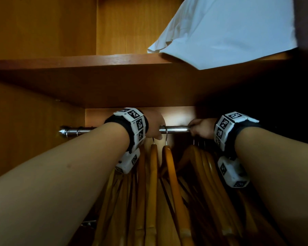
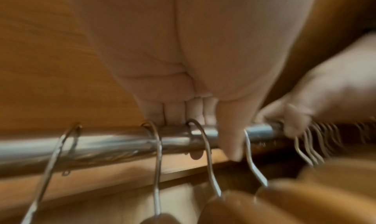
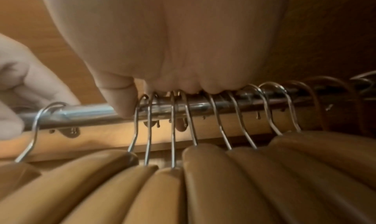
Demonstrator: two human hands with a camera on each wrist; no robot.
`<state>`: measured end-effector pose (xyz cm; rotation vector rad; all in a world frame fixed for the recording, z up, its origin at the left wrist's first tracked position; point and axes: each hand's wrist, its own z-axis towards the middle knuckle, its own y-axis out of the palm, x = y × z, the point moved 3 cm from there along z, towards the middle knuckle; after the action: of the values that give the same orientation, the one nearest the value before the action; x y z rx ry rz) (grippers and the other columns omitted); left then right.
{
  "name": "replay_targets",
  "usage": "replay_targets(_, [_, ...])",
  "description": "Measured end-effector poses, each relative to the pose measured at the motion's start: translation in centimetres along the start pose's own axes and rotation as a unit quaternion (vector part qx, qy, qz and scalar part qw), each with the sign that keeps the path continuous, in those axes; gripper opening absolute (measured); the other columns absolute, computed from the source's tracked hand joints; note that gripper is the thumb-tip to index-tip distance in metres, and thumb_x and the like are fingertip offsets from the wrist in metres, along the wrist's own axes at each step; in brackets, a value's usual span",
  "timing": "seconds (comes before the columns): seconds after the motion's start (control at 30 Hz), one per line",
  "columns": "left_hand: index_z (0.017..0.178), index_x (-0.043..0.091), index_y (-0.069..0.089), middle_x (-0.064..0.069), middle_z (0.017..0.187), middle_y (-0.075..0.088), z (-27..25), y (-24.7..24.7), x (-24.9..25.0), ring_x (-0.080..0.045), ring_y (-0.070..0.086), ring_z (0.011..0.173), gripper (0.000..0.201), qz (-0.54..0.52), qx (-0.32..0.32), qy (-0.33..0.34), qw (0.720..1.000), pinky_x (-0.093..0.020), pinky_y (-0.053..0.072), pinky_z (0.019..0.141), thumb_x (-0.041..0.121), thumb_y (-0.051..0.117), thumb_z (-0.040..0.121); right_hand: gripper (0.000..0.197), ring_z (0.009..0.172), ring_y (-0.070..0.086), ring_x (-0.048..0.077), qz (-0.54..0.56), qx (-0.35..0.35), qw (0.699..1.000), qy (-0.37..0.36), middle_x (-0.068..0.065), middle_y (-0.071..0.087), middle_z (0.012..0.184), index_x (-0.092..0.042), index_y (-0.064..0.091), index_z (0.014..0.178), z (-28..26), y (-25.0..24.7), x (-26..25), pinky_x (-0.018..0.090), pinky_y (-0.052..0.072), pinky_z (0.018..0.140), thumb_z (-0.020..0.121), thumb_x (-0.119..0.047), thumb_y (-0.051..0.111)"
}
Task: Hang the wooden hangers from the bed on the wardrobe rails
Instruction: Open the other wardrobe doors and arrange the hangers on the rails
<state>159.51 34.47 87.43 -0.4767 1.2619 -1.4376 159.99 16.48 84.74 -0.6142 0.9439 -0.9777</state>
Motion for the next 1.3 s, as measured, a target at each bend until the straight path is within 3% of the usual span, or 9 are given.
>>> replay_targets(0.1, [0.155,0.024,0.035,0.005,0.153,0.045,-0.4,-0.2,-1.1,-0.015,0.043,0.139,0.072,-0.121,-0.016,-0.008,0.993,-0.03,0.034,0.112,0.035,0.07,0.093,0.032,0.092,0.05,0.017,0.034,-0.014,0.999,0.014,0.004,0.055,0.099,-0.008,0.063,0.12,0.3,0.3,0.1,0.016,0.033,0.057,0.089,-0.005,0.058])
replay_targets(0.17, [0.159,0.027,0.025,0.005,0.16,0.035,-0.8,-0.4,-2.4,-0.015,0.036,0.145,0.086,-0.166,-0.009,-0.018,0.986,-0.032,0.031,0.118,0.035,0.075,0.088,0.032,0.086,0.051,0.017,0.035,-0.021,0.999,0.03,0.003,0.055,0.095,-0.013,0.061,0.117,0.2,0.4,0.1,0.02,0.035,0.057,0.086,-0.008,0.061])
replay_targets(0.33, [0.152,0.028,0.04,0.012,0.151,0.047,-2.0,0.1,-5.8,-0.009,0.044,0.138,0.072,-0.222,-0.012,-0.056,0.973,-0.033,0.031,0.117,0.035,0.073,0.089,0.045,0.093,0.053,0.02,-0.023,-0.023,0.998,0.057,0.009,0.054,0.116,-0.027,0.058,0.12,0.1,0.4,0.5,0.024,0.036,0.056,0.076,-0.018,0.066])
replay_targets(0.47, [0.137,0.034,0.06,0.013,0.147,0.051,-3.9,-0.4,-7.9,-0.012,0.045,0.136,0.042,-0.193,0.035,-0.098,0.976,-0.027,0.03,0.11,0.047,0.058,0.098,0.036,0.08,0.052,0.015,-0.022,-0.03,0.998,0.054,0.006,0.054,0.107,-0.022,0.058,0.119,0.3,0.3,0.2,0.024,0.039,0.057,0.084,-0.015,0.06])
replay_targets(0.6, [0.109,0.03,0.073,0.007,0.135,0.062,-5.8,-0.3,-10.0,-0.016,0.056,0.123,0.024,-0.186,0.031,-0.136,0.973,-0.026,0.037,0.094,0.04,0.052,0.103,0.036,0.109,0.055,0.026,-0.018,-0.035,0.999,0.031,0.014,0.057,0.131,-0.007,0.055,0.133,0.7,0.4,0.1,0.025,0.043,0.078,0.098,-0.016,0.047])
replay_targets(0.77, [0.111,0.024,0.076,0.003,0.119,0.07,-7.2,0.9,-11.8,-0.021,0.065,0.109,0.033,-0.143,0.017,-0.176,0.974,-0.033,0.05,0.087,0.039,0.048,0.102,0.04,0.127,0.049,0.035,-0.032,-0.026,0.998,0.037,0.019,0.054,0.136,0.001,0.054,0.132,0.5,-0.1,-0.6,0.027,0.039,0.081,0.103,-0.022,0.041])
replay_targets(0.97, [0.117,0.024,0.07,0.004,0.117,0.065,-7.6,1.0,-11.0,-0.018,0.063,0.104,0.031,-0.101,0.013,-0.171,0.98,-0.037,0.053,0.091,0.037,0.046,0.103,0.042,0.135,0.042,0.028,-0.055,0.037,0.998,-0.018,0.01,0.045,0.148,-0.014,0.046,0.14,-0.4,-1.2,-4.2,0.04,0.031,0.113,0.105,-0.029,0.027])
replay_targets(1.07, [0.119,0.031,0.069,0.01,0.118,0.065,-7.7,1.0,-10.7,-0.012,0.061,0.105,0.03,-0.087,0.014,-0.16,0.983,-0.033,0.052,0.093,0.048,0.057,0.097,0.037,0.129,0.047,0.016,-0.012,0.002,0.995,-0.095,-0.004,0.052,0.142,-0.033,0.054,0.137,-0.6,-0.4,-5.4,0.021,0.032,0.103,0.101,-0.035,0.044])
replay_targets(1.3, [0.125,0.026,0.066,0.008,0.123,0.064,-7.4,1.2,-10.6,-0.012,0.061,0.109,0.039,-0.081,0.009,-0.165,0.983,-0.034,0.052,0.096,0.046,0.069,0.091,0.034,0.116,0.055,0.007,-0.064,0.001,0.987,-0.15,-0.015,0.062,0.123,-0.039,0.06,0.129,-0.4,1.6,-5.5,0.016,0.036,0.091,0.095,-0.037,0.06])
